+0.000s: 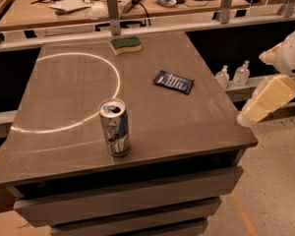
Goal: Pick rxbar blueberry
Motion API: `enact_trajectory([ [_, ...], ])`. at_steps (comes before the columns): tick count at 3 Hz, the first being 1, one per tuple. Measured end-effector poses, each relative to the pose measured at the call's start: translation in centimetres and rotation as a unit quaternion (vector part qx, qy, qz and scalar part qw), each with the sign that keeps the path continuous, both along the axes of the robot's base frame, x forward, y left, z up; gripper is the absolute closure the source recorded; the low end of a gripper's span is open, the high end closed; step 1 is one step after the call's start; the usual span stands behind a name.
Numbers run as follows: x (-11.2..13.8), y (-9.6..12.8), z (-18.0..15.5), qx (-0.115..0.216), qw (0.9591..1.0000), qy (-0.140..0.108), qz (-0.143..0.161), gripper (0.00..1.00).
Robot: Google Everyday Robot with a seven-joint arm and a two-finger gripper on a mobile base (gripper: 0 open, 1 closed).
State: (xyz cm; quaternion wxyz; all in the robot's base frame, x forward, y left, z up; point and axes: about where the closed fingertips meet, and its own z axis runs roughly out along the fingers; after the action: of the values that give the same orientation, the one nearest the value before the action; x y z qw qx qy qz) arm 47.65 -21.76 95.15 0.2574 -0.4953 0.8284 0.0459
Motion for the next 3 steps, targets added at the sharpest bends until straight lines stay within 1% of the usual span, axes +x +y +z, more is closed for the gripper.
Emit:
enact_trajectory([
  [1, 3.0, 0.2, -1.1, 0.074, 0.9969, -0.023, -0.016, 0.00],
  [2, 5.9, 1.6, -1.7, 0.134, 0.9880, -0.065, 0.039, 0.00],
  [3, 8.3, 2.2, -3.8, 0.151, 0.9810, -0.085, 0.086, 0.00],
])
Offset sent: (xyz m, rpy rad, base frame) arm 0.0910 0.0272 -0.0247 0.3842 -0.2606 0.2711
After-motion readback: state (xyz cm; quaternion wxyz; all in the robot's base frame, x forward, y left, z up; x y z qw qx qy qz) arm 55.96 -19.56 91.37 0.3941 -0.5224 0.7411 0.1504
